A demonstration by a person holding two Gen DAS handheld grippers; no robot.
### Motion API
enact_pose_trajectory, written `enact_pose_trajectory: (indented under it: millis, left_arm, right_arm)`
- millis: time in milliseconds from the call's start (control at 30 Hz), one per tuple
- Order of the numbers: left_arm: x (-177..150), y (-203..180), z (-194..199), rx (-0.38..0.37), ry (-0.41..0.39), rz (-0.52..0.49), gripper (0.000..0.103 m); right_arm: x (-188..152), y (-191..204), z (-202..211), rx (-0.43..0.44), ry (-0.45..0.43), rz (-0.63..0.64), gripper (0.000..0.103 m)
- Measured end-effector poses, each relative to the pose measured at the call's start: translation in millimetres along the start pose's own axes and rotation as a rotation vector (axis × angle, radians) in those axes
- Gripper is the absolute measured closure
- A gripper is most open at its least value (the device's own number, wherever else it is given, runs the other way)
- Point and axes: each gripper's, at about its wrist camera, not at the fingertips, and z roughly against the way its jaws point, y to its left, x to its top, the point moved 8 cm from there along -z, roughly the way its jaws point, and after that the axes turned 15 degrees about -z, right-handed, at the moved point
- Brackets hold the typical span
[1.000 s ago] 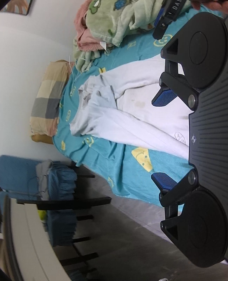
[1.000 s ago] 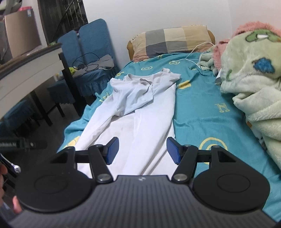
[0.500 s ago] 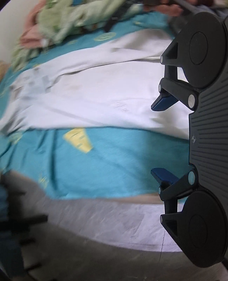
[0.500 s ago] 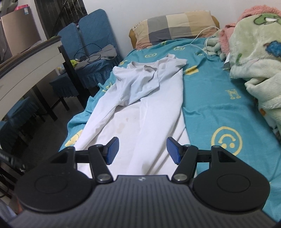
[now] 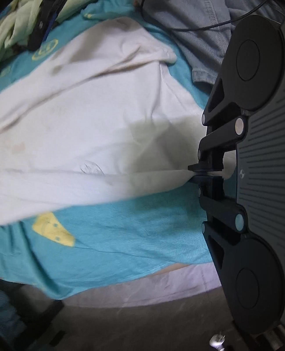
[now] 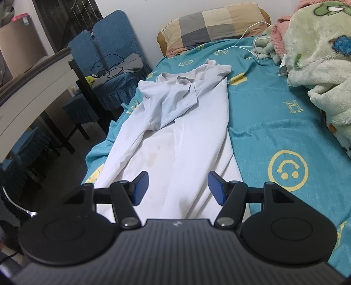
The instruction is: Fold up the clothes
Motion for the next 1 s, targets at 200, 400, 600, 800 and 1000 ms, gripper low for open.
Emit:
enact_pose_trajectory:
  millis: [200, 400, 600, 800, 1000]
  left_arm:
    - [22.4, -62.1, 62.9, 0.067, -0.107, -0.065, 0.100]
    - [45.4, -99.6, 34.6, 0.082, -0.148, -0.044, 0.100]
    - [52.8, -107.3, -20.4, 0.061, -0.146, 0.013, 0.099]
    - [49.9, -101.2, -33.3, 0.016, -0.193, 0.073, 0.091]
    - [46.7, -97.2, -24.2, -0.020, -0.284, 0.094, 0.067]
  right_arm:
    - [7.9, -9.2, 5.8, 0.017, -0.009, -0.068, 0.040]
    - [13.0, -24.8, 4.9, 0.057, 0.027, -0.196, 0.041]
    - [16.5, -31.0, 7.4, 0.070, 0.026, -0.239, 0.039]
    - [18.2, -32.2, 7.8, 0.071, 0.026, -0.242, 0.039]
    - [15.7, -30.8, 5.3, 0.060, 0.039, -0.222, 0.039]
